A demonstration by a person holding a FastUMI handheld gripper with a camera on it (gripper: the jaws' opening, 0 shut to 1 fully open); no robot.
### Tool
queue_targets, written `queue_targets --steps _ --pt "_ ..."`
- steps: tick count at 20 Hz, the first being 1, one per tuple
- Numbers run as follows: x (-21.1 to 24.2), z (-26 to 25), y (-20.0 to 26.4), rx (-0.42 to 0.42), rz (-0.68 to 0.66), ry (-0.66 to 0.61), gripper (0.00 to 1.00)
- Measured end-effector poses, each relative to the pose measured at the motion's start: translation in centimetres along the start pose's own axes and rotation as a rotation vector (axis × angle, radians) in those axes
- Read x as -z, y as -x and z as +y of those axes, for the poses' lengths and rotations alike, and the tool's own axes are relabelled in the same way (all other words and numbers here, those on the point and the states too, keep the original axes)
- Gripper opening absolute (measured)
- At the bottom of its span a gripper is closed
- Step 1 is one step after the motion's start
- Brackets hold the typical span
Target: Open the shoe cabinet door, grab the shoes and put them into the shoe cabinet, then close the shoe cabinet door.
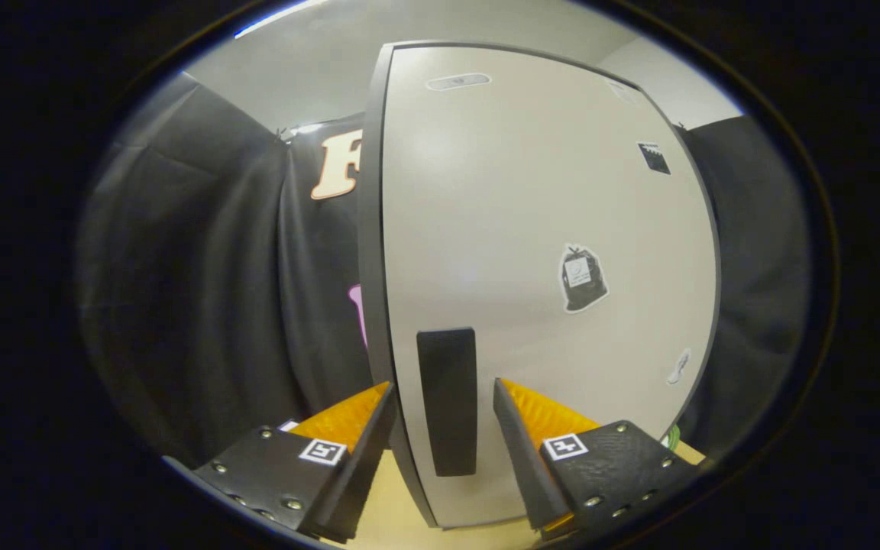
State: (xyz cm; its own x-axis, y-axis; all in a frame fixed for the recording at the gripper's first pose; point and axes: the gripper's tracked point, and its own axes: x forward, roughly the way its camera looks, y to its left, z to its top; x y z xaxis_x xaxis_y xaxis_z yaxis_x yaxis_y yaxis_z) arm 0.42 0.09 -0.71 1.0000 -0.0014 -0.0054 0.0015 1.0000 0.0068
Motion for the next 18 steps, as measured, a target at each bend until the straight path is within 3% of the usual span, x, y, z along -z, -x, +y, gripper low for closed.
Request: queue_targets --steps 2,4,9,10,18 --pt "0.1 0.0 -0.1 -0.001 0.004 0.003 0.79" --pt "0.3 0.0 -0.2 -0.006 0.003 0.005 0.79" --pt "0.5 -0.6 -1.8 0.01 0.006 0.002 0.41" --pt "0.4 -0.5 -0.4 0.008 0.007 -0.004 0.33" --pt "0.2 -0.6 0.9 0.0 0.003 -0.037 0.27"
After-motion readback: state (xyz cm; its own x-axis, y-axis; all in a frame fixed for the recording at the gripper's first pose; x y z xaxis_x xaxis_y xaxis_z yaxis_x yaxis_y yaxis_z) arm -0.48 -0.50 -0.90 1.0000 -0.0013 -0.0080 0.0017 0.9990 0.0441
